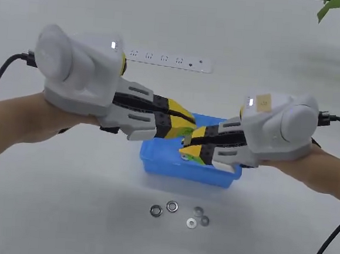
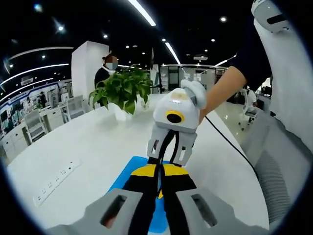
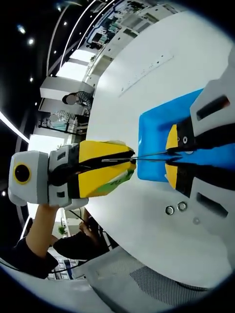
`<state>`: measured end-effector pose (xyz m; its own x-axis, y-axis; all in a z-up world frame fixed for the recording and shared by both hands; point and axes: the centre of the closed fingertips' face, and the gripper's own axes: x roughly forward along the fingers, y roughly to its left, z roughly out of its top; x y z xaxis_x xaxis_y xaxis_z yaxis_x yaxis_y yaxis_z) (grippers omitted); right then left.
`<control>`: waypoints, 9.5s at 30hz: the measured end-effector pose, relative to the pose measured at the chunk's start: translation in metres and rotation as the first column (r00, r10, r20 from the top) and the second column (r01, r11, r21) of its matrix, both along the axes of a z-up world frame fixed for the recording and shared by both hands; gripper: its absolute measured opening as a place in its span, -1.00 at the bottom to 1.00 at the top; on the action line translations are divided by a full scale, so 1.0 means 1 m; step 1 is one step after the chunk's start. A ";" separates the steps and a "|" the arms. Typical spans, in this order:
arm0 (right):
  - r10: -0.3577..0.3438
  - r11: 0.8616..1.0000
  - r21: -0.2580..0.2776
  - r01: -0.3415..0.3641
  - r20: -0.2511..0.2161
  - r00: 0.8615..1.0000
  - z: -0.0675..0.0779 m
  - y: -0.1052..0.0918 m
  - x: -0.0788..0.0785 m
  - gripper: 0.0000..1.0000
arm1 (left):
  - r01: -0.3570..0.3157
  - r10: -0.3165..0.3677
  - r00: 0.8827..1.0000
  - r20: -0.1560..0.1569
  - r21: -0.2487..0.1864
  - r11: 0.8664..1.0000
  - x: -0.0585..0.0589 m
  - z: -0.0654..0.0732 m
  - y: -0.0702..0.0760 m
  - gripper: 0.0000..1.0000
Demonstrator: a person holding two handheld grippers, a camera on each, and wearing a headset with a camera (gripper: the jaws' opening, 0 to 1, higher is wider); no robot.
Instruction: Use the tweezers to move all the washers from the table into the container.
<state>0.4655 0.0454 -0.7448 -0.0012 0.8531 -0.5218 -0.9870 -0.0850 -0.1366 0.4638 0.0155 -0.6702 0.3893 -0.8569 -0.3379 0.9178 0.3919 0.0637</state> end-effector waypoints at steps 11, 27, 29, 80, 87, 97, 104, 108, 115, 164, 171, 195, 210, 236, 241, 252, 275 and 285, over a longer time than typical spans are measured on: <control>-0.025 0.999 0.021 0.025 0.027 0.999 0.012 -0.003 0.004 -0.75 | -0.007 0.005 0.998 0.062 0.027 1.000 0.003 0.012 -0.003 -0.91; -0.081 0.997 0.022 0.079 0.080 0.993 0.029 -0.018 0.003 -0.48 | -0.062 0.060 0.993 0.099 0.023 0.998 -0.001 0.038 0.006 -0.91; -0.097 0.995 0.023 0.096 0.082 0.992 0.031 -0.024 0.002 -0.44 | -0.056 0.052 0.993 0.107 0.032 0.998 -0.008 0.041 0.006 -0.91; -0.296 0.955 -0.007 0.298 -0.142 0.945 0.003 -0.138 -0.108 0.54 | -0.055 0.054 0.998 0.034 0.044 0.998 -0.111 -0.008 0.008 -0.91; -0.278 0.960 -0.025 0.277 -0.094 0.956 -0.003 -0.140 -0.108 0.62 | -0.051 0.049 0.997 0.054 0.045 0.998 -0.109 -0.015 0.008 -0.91; -0.292 0.956 -0.018 0.292 -0.118 0.949 -0.005 -0.138 -0.107 0.63 | -0.056 0.053 0.997 0.047 0.051 0.997 -0.104 -0.024 0.004 -0.91; -0.293 0.956 -0.020 0.293 -0.144 0.945 -0.008 -0.136 -0.110 0.62 | -0.061 0.059 0.997 0.040 0.052 0.997 -0.099 -0.028 0.005 -0.91; -0.292 0.956 -0.018 0.293 -0.152 0.944 -0.009 -0.134 -0.111 0.61 | -0.065 0.064 0.998 0.023 0.036 0.997 -0.099 -0.028 0.007 -0.91; -0.237 0.971 -0.005 0.240 -0.158 0.958 -0.004 -0.114 -0.110 0.59 | -0.109 0.109 0.993 -0.033 0.013 0.994 -0.091 -0.027 0.016 -0.91; 0.170 0.981 -0.057 -0.185 -0.200 0.965 -0.028 0.011 -0.106 -0.73 | -0.089 0.090 0.987 -0.134 0.012 0.996 -0.095 -0.034 0.020 -0.90; 0.190 0.977 -0.063 -0.203 -0.161 0.968 -0.028 0.011 -0.106 -0.78 | -0.085 0.087 0.987 -0.134 0.015 0.996 -0.094 -0.035 0.018 -0.90; 0.163 0.985 -0.029 -0.168 -0.131 0.978 -0.027 0.012 -0.103 -0.82 | -0.151 0.156 0.973 -0.171 0.040 0.988 -0.095 -0.038 0.014 -0.71; 0.132 0.991 -0.017 -0.135 -0.128 0.983 -0.013 0.010 -0.102 -0.82 | -0.244 0.244 0.958 -0.151 0.020 0.970 -0.101 -0.022 0.028 -0.43; 0.057 0.998 0.034 -0.055 -0.069 0.996 0.053 -0.008 -0.103 -0.82 | -0.419 0.400 0.901 -0.170 -0.093 0.903 -0.147 -0.007 0.060 0.51; 0.016 0.999 0.051 -0.014 -0.039 0.999 0.069 -0.010 -0.086 -0.81 | -0.440 0.419 0.891 -0.173 -0.112 0.891 -0.151 -0.008 0.063 0.62; -0.068 0.996 0.063 0.068 -0.002 0.998 0.077 -0.012 -0.048 -0.81 | -0.489 0.462 0.866 -0.189 -0.134 0.862 -0.146 -0.012 0.070 0.98; -0.145 0.989 -0.048 0.143 -0.056 0.988 -0.008 0.001 0.020 -0.81 | -0.521 0.490 0.836 -0.249 -0.079 0.850 -0.148 -0.030 0.086 0.99; -0.149 0.988 -0.052 0.146 -0.058 0.987 -0.019 -0.003 0.017 -0.81 | -0.511 0.477 0.838 -0.263 -0.078 0.856 -0.155 -0.027 0.087 0.99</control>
